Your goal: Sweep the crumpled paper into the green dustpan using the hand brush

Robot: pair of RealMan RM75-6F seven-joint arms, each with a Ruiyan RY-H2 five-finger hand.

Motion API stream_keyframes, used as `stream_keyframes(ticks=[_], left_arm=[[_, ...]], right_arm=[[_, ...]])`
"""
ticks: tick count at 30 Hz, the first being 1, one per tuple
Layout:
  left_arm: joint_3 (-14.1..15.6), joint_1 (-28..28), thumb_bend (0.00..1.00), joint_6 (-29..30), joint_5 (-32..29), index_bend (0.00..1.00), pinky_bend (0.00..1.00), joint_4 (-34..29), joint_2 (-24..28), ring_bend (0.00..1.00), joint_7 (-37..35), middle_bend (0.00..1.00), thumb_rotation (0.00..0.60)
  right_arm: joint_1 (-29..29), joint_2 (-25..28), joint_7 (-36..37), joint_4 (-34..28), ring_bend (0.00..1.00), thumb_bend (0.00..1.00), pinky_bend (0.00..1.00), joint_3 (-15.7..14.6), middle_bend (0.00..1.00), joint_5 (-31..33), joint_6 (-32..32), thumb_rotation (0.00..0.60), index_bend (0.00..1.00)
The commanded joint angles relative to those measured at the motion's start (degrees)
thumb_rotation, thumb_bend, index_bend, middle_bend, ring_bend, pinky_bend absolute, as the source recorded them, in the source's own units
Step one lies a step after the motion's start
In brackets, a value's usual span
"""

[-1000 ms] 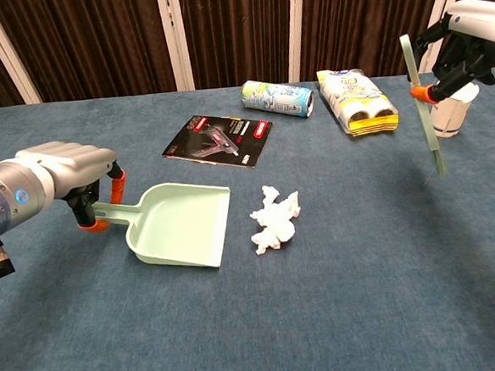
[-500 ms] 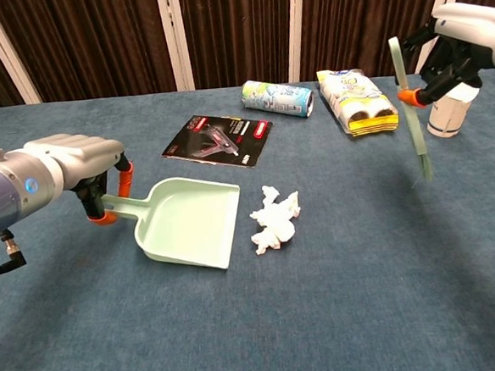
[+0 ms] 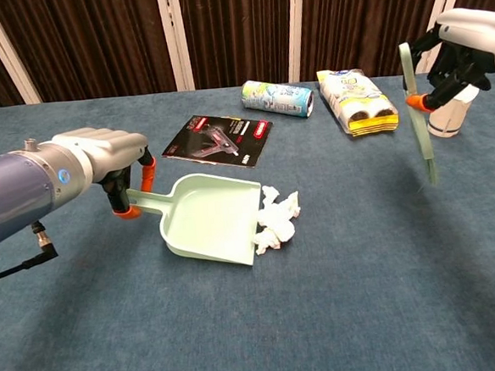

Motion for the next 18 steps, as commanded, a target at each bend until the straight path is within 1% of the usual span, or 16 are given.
stream_keyframes(ticks=[1,4,8,11,14,18], left_arm=[[-0.04,-0.36,0.48,0.32,-0.15,0.59,0.93,0.17,-0.48,0.97,0.16,0.99,0.600],[0.01,-0.70,0.48,0.61,-0.11,0.59,0.93,0.26,-0.94,0.97,0.27,0.99,0.600],[0.06,-0.98,0.48,1.05,-0.06,0.59,0.93,0.36,-1.35,0.97,0.23,0.99,0.600],[-0.18,-1.17,0.48,1.07,-0.48,0.59,0.93,0.45,-1.29,0.97,0.20,0.99,0.600],[-0.06,-1.20,0.48,1.10,-0.61,0.59,0.93,0.30,-1.03,0.97,0.16,0.99,0.600],[0.12,-1.23,0.48,0.81,-0.52,0.59,0.93,0.33,-0.66,0.97,-0.12,0.99,0.600]], right_arm=[[-0.14,0.16,0.00,-0.17,0.92,0.50,0.81,-0.19,0.89,0.03,0.07,0.600,0.84],[-0.24,-0.07,0.36,-0.41,0.92,0.50,0.81,-0.27,0.89,0.52,-0.05,0.600,0.84],[0.39,-1.82,1.00,-0.81,0.92,0.50,0.81,-0.17,0.89,1.62,-1.03,0.600,0.84],[1.63,-3.64,-0.88,-1.07,0.92,0.50,0.81,0.02,0.89,2.63,-0.33,0.600,0.84],[1.94,-3.83,-3.98,-0.78,0.92,0.50,0.81,-0.80,0.89,2.64,1.72,0.600,0.84],[0.68,-2.49,-4.61,-2.40,0.92,0.51,0.81,-1.33,0.89,3.84,3.20,0.600,0.84]])
